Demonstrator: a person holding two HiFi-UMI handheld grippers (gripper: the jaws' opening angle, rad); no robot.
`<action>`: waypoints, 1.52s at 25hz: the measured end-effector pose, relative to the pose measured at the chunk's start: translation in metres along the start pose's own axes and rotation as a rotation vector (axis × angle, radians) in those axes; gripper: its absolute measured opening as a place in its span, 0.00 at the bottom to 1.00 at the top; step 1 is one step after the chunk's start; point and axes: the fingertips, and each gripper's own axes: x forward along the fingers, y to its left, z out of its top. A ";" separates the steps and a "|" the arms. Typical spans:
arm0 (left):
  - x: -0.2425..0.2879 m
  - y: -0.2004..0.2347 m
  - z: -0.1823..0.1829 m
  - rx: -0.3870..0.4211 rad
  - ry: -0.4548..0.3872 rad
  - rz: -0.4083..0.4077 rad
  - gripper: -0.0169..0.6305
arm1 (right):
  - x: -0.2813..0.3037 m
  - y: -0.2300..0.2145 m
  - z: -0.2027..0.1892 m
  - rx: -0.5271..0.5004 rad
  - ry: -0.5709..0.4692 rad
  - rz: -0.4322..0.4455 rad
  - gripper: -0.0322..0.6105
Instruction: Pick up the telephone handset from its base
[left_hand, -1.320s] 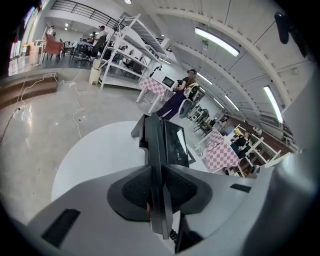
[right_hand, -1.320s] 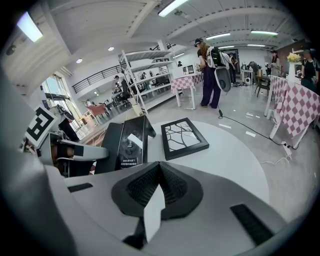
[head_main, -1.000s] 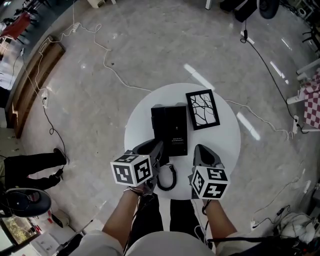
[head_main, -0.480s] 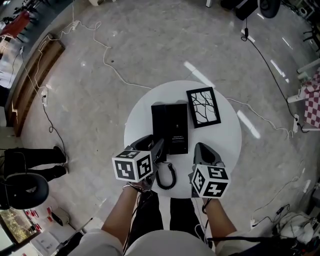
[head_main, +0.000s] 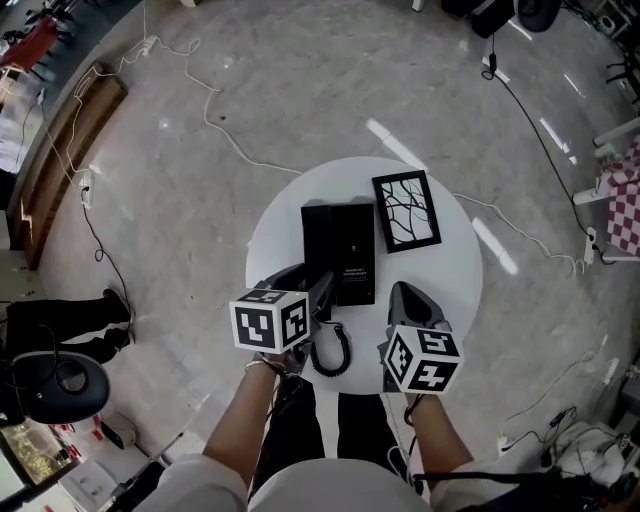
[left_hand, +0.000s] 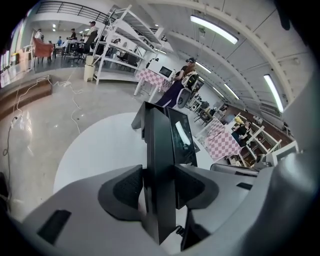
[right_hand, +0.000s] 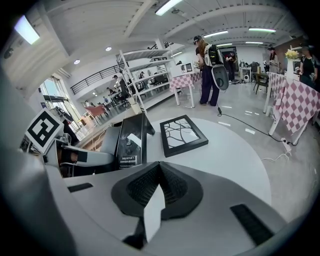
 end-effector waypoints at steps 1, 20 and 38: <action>0.000 0.000 0.000 -0.005 0.004 0.002 0.35 | 0.000 -0.001 0.000 0.002 0.001 -0.002 0.09; -0.023 -0.017 0.011 -0.127 -0.069 -0.170 0.16 | -0.002 0.008 0.009 0.001 -0.020 0.002 0.09; -0.097 -0.044 0.040 -0.067 -0.157 -0.193 0.16 | -0.050 0.048 0.056 -0.073 -0.119 0.009 0.09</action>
